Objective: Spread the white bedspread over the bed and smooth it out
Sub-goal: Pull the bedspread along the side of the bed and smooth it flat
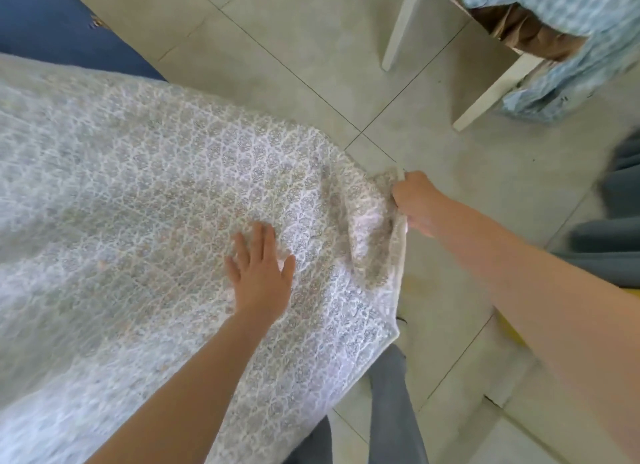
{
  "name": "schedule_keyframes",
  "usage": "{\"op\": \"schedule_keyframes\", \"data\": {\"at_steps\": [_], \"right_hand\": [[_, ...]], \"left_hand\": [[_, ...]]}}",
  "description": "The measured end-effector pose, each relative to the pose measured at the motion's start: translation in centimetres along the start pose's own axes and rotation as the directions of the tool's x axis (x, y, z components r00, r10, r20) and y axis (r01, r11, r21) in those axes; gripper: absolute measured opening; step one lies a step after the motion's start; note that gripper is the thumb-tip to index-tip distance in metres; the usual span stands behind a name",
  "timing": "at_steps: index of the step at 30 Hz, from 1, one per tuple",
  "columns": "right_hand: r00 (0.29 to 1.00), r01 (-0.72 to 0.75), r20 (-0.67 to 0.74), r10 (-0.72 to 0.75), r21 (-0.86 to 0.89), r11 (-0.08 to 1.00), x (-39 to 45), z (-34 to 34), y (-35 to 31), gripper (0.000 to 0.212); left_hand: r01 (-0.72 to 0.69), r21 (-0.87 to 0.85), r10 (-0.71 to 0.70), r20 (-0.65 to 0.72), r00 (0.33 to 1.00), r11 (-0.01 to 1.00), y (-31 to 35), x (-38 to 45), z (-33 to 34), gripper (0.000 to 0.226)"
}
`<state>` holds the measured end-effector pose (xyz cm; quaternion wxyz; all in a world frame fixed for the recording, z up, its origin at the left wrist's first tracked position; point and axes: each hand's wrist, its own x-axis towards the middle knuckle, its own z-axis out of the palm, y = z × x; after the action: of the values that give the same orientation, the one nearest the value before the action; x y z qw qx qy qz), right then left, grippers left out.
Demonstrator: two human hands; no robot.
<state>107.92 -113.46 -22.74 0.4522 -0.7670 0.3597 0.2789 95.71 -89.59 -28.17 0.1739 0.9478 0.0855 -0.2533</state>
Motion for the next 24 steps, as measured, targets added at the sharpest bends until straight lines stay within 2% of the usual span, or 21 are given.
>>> {"op": "schedule_keyframes", "data": {"at_steps": [1,3,4,6,7,9,10,13,14,16,18,19,23,24], "right_hand": [[0.998,0.048,0.034,-0.049,0.023,0.999,0.0,-0.4,-0.5,0.008],[0.989,0.124,0.076,-0.128,0.055,0.991,0.6,-2.7,-1.7,0.04],[0.98,0.188,0.049,-0.193,0.077,0.979,0.9,-4.2,-2.1,0.046],[0.946,0.315,-0.129,-0.298,0.143,0.938,2.2,-8.2,-2.0,0.025],[0.93,0.331,-0.235,-0.284,0.196,0.923,3.6,-10.4,-1.4,0.019],[0.919,0.261,-0.353,-0.175,0.213,0.942,5.2,-11.9,0.7,0.024],[0.917,0.243,-0.361,-0.168,0.173,0.954,6.2,-12.2,1.9,0.027],[0.939,0.201,-0.313,-0.142,0.163,0.966,7.5,-10.7,3.9,0.013],[0.962,0.141,-0.257,-0.093,0.177,0.974,7.9,-10.3,4.4,0.013],[0.997,-0.063,-0.019,0.07,0.257,0.964,8.2,-9.6,5.6,0.016],[0.966,-0.229,0.172,0.193,0.222,0.948,8.2,-9.8,6.6,0.018],[0.963,-0.234,0.179,0.2,0.198,0.952,8.2,-10.2,6.9,0.014],[0.99,-0.059,-0.1,0.103,0.37,0.927,9.9,-13.0,8.0,0.012],[0.983,-0.022,-0.163,0.079,0.329,0.944,10.4,-13.4,8.4,0.013]], "left_hand": [[0.008,0.011,-0.008,-0.016,1.0,1.0,0.1,0.0,0.4,0.068],[0.018,0.039,-0.016,-0.062,0.998,0.999,0.5,-0.1,1.3,0.066],[0.014,0.046,-0.009,-0.1,0.995,0.999,0.6,-0.2,1.7,0.066],[-0.017,0.044,0.024,-0.152,0.988,0.999,1.1,-0.5,2.5,0.064],[-0.016,0.051,0.024,-0.159,0.987,0.999,1.7,-0.6,3.3,0.064],[-0.001,0.08,0.014,-0.161,0.987,0.997,1.6,-0.7,4.0,0.063],[0.014,0.09,0.0,-0.152,0.988,0.996,1.9,-0.7,4.4,0.063],[0.076,0.099,-0.061,-0.144,0.988,0.992,2.4,-0.2,4.6,0.064],[0.096,0.091,-0.083,-0.135,0.987,0.991,3.0,0.0,4.6,0.065],[0.117,0.082,-0.106,-0.128,0.986,0.99,3.9,0.5,4.4,0.065],[0.14,0.075,-0.13,-0.13,0.983,0.987,4.8,1.0,4.2,0.066],[0.156,0.065,-0.147,-0.126,0.981,0.986,5.2,1.2,4.1,0.066],[0.192,0.031,-0.186,-0.145,0.972,0.981,6.4,1.2,4.4,0.066],[0.191,0.03,-0.184,-0.15,0.971,0.981,6.5,1.2,4.5,0.065]]}}
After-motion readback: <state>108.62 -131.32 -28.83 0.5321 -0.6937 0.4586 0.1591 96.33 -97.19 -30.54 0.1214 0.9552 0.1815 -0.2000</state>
